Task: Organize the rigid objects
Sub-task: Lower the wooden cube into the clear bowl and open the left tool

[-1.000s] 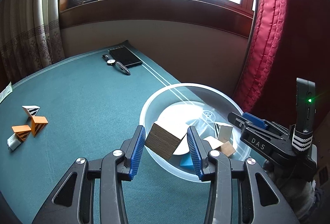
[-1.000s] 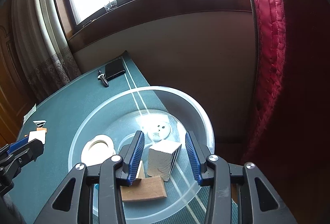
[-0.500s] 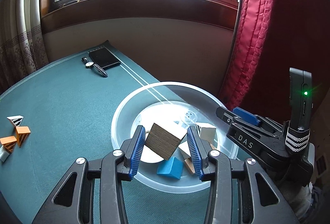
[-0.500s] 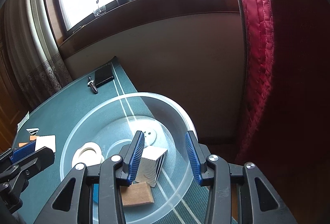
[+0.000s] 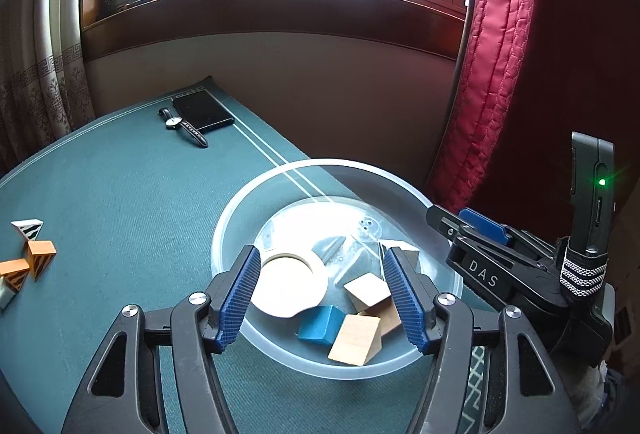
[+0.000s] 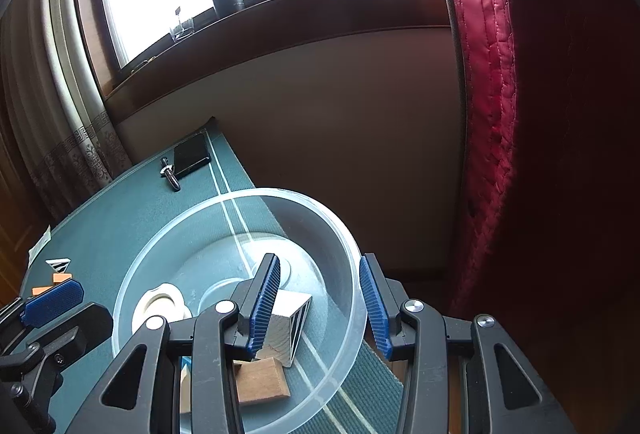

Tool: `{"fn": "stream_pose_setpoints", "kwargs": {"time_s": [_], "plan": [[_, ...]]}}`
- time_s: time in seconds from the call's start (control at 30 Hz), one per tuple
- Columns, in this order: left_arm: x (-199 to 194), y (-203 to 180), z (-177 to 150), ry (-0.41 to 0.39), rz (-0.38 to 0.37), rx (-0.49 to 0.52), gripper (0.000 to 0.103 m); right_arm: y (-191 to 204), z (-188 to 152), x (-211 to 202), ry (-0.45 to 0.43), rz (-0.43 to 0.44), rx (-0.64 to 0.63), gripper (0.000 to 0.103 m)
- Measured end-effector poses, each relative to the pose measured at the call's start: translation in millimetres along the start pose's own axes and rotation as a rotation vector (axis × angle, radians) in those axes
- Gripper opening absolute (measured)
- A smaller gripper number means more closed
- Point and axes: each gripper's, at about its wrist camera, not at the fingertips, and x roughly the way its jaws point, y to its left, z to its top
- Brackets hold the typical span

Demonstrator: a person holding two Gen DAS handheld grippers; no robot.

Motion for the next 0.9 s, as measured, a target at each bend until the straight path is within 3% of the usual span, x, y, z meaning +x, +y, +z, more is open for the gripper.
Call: {"fn": "stream_pose_setpoints", "kwargs": {"time_s": [0.4,0.6,0.9], "plan": [[-8,20,-2,-0.011,0.051,-0.055,0.069,14,-3,-5,-0.005,0.019,-0.031,0.044],[-12,36,-6,-0.012,0.084,-0.101,0.072,24,-7,-8,-0.009,0.035,-0.058,0.050],[-27,66,-15,-0.040,0.166,-0.152,0.072,52,-18,-11,-0.003,0.076,-0.116,0.050]]}}
